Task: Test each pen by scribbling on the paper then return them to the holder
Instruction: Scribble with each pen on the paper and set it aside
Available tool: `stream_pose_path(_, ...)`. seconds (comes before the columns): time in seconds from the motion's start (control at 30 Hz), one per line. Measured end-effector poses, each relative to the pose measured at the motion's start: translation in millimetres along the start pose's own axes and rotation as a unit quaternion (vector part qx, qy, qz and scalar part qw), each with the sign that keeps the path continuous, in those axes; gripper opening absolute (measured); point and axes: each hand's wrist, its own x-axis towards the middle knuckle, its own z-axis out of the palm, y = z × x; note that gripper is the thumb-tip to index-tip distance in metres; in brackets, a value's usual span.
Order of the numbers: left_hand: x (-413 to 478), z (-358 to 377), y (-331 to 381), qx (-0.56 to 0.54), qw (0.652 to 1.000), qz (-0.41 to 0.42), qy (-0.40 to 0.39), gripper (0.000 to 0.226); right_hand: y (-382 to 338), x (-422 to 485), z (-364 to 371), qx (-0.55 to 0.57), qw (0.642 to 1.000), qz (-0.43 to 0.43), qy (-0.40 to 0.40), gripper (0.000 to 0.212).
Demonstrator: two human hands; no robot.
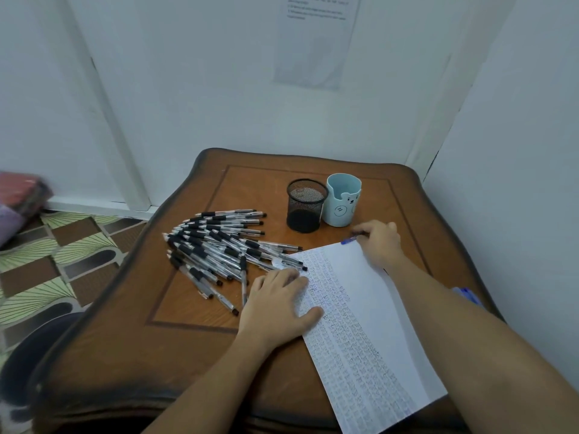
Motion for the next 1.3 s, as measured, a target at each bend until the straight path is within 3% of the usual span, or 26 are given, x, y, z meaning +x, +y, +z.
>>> stream_pose_path(0.17, -1, -1, 0, -0.001, 1.0, -0.003, -0.004, 0.082, -4, -20, -18, -0.05, 0.998, -0.044, 0.007, 0.016)
stream_pose_path(0.27, -2, -3, 1, -0.001, 1.0, -0.004, -0.005, 0.083, -10, -32, -32, 0.026, 0.997, -0.072, -0.024, 0.015)
stream_pose_path(0.37, -3, -4, 3, -0.006, 1.0, -0.009, -0.009, 0.085, -23, -57, -46, 0.237, 0.968, -0.044, -0.073, 0.033)
stream_pose_path(0.43, -4, -6, 3, -0.004, 1.0, -0.013, -0.018, 0.088, -27, -70, -49, 0.286, 0.953, -0.05, -0.086, 0.053)
stream_pose_path(0.5, -6, -7, 4, 0.001, 1.0, -0.015, -0.025, 0.09, -29, -79, -51, 0.299, 0.949, -0.071, -0.076, 0.061)
stream_pose_path(0.7, -11, -10, 6, -0.005, 0.999, -0.014, -0.028, 0.092, -36, -98, -60, 0.403, 0.912, -0.025, -0.066, 0.052)
stream_pose_path(0.87, -12, -10, 7, -0.006, 1.0, -0.012, -0.025, 0.093, -39, -108, -60, 0.466, 0.882, -0.006, -0.068, 0.027)
stream_pose_path(1.07, -12, -9, 6, -0.011, 1.0, -0.01, -0.018, 0.092, -40, -110, -63, 0.478, 0.877, -0.022, -0.037, 0.037)
stream_pose_path(1.17, -12, -8, 5, -0.009, 1.0, -0.01, -0.02, 0.092, -42, -109, -69, 0.545, 0.838, -0.004, 0.003, 0.028)
stream_pose_path(1.23, -11, -7, 4, -0.008, 1.0, -0.009, -0.023, 0.092, -41, -107, -70, 0.594, 0.804, 0.017, 0.006, 0.041)
stream_pose_path(1.3, -11, -7, 4, -0.009, 1.0, -0.008, -0.023, 0.092, -39, -108, -68, 0.586, 0.809, 0.05, 0.006, 0.06)
